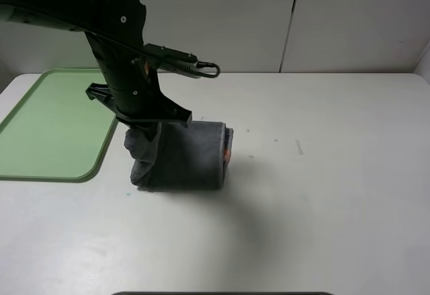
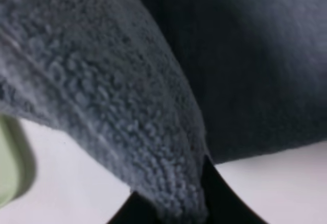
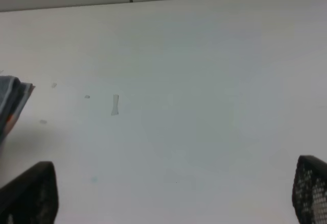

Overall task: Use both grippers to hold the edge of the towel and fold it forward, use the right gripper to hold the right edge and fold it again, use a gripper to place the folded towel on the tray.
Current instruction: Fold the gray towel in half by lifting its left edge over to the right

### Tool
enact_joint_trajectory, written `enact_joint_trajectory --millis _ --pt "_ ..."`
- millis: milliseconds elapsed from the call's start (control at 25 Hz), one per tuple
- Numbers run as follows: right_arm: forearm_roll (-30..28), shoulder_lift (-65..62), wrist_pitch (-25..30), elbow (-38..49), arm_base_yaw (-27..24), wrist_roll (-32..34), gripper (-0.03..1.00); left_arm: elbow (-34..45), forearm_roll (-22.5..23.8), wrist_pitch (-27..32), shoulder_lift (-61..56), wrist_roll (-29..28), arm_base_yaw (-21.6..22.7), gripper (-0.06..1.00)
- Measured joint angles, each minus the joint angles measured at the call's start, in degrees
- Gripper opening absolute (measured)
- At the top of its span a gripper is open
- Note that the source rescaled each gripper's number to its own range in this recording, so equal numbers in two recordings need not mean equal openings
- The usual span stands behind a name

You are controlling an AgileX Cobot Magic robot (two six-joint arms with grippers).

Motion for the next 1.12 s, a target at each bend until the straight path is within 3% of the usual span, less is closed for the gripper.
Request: enact_joint_trajectory --millis 520,1120 --pt "0.0 0.0 -0.1 0.0 0.0 0.0 1.00 0.0 -2.5 -5.3 1.6 2.4 -6.1 0.08" --pt "0.0 0.0 -0.1 0.0 0.0 0.0 1.00 0.0 -3.8 -9.3 4.2 2.8 -7.3 0.07"
